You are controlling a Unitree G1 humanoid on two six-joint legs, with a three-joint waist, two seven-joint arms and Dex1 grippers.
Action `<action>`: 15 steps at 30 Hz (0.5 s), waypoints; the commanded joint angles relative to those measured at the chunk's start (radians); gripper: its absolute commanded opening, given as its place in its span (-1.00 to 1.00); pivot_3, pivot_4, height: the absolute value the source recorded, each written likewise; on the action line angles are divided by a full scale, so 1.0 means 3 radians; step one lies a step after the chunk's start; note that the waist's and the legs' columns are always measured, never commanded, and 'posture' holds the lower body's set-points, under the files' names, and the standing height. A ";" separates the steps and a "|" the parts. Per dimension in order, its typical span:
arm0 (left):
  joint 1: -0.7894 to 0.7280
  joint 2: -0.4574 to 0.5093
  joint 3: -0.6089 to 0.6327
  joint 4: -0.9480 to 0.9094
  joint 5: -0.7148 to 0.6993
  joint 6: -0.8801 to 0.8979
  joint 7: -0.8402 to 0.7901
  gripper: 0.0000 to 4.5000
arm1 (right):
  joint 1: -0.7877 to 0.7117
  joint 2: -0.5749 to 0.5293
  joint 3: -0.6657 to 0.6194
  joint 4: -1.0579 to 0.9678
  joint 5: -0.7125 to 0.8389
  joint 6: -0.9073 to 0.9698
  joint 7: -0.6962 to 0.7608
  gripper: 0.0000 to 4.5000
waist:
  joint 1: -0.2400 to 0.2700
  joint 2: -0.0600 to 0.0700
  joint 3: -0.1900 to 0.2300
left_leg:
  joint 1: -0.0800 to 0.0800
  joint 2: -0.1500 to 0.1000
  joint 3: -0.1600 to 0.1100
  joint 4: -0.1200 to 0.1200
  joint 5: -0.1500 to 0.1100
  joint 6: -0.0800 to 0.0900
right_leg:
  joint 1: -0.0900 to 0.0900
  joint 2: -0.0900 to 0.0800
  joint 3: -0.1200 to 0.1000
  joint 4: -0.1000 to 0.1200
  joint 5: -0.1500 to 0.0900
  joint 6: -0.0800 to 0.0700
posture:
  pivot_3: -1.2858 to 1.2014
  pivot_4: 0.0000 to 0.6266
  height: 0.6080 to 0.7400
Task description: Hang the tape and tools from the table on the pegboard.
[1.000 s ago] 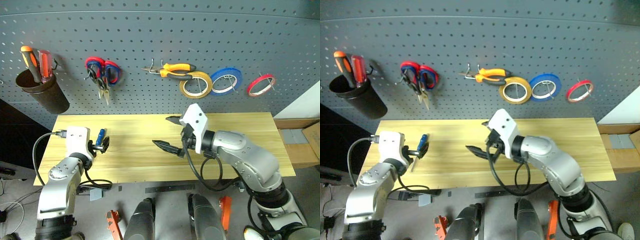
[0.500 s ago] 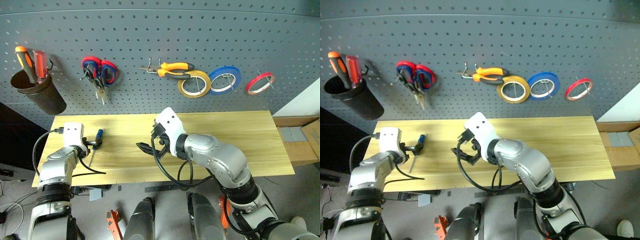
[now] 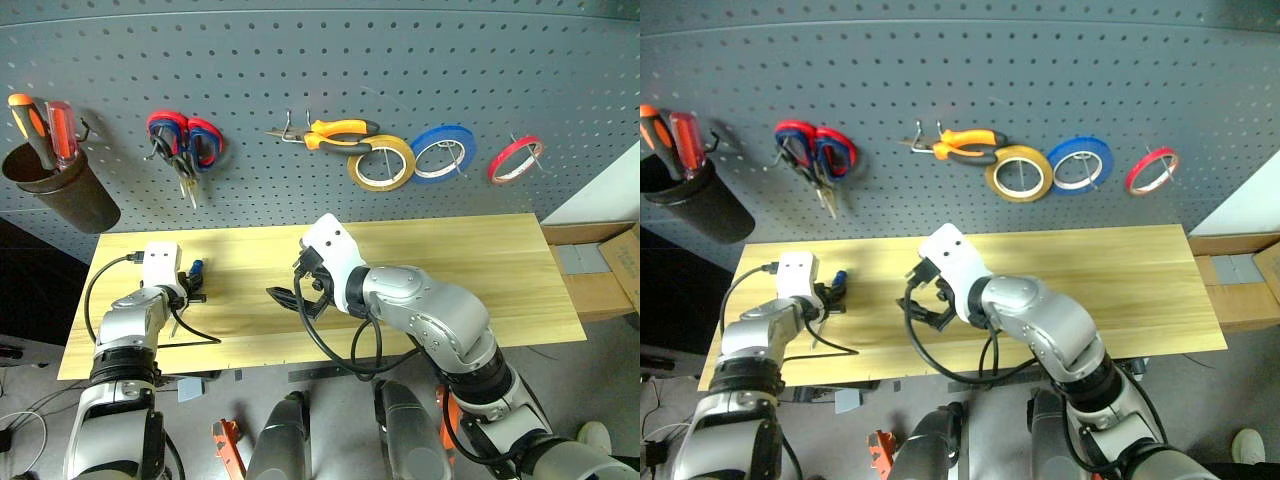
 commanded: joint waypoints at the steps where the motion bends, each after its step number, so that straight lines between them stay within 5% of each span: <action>1: 0.0217 -0.0012 0.0101 -0.0226 -0.0024 0.0059 0.0082 -0.77 | -0.0095 0.0001 -0.0054 -0.0082 0.0003 -0.0076 0.0052 1.00 | -0.0005 0.0000 0.0000 | 0.0000 0.0000 -0.0001 0.0000 0.0000 0.0000 | 0.0000 0.0000 0.0001 0.0000 0.0000 0.0000 | -0.08 0.23 1.00; 15: 0.1355 -0.0474 0.0751 -0.2686 -0.0252 -0.0661 0.0567 -0.77 | -0.0257 -0.0518 -0.0045 -0.0211 -0.0013 -0.0756 0.0725 1.00 | 0.0016 -0.0006 -0.0005 | -0.0005 0.0032 0.0002 -0.0009 0.0000 -0.0004 | -0.0007 0.0000 0.0002 -0.0011 0.0000 -0.0001 | -0.02 -0.08 1.00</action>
